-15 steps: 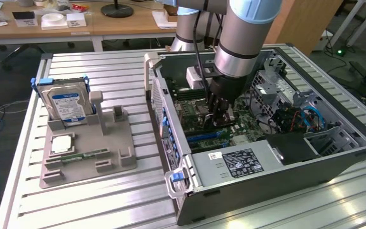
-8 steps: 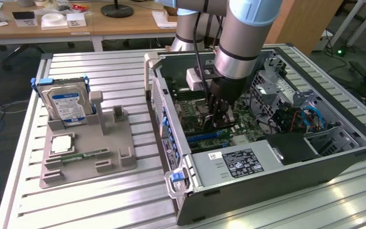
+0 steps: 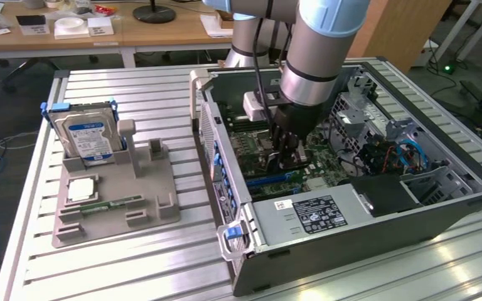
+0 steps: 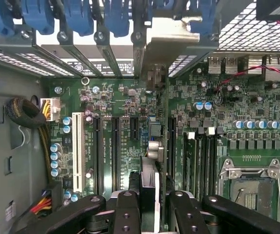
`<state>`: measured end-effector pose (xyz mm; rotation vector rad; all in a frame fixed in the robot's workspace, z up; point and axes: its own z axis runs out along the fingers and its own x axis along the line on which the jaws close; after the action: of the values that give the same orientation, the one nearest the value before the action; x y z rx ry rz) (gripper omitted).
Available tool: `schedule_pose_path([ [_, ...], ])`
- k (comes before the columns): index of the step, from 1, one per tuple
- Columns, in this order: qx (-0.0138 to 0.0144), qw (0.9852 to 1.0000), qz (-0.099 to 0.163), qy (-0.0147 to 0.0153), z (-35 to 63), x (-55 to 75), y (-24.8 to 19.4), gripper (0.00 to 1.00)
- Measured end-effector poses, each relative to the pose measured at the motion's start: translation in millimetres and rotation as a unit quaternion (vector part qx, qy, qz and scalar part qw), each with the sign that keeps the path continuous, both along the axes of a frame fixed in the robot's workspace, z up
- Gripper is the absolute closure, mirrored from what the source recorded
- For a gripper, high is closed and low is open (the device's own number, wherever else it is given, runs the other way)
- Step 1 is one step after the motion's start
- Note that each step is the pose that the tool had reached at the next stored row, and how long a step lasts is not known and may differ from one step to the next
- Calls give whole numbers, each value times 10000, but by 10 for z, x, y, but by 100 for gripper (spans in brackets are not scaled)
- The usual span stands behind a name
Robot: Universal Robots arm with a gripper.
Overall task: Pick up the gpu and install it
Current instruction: 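Insert the gpu into the slot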
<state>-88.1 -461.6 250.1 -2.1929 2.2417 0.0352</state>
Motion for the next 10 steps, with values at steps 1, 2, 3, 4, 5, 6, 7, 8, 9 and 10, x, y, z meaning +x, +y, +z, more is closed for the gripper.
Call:
schedule_pose_path([
  [1, 0, 10000, 0, 0, -7, 0, 0, 72],
  [2, -1, 10000, 0, 0, -14, -1, -1, 72],
  [3, -1, 10000, 0, 0, -22, -1, -1, 72],
  [4, -1, 10000, 0, 1, -27, -3, -1, 72],
  [5, -1, 10000, -1, 1, -31, -7, -1, 72],
  [6, -2, 10000, -2, 1, -35, -12, -1, 72],
  [7, -1, 10000, -1, 1, -39, -16, -1, 72],
  [8, -1, 10000, -1, 1, -44, -22, -1, 72],
  [9, -1, 10000, -1, 1, -49, -28, -1, 72],
  [10, 0, 10000, -1, 0, -55, -32, 0, 72],
])
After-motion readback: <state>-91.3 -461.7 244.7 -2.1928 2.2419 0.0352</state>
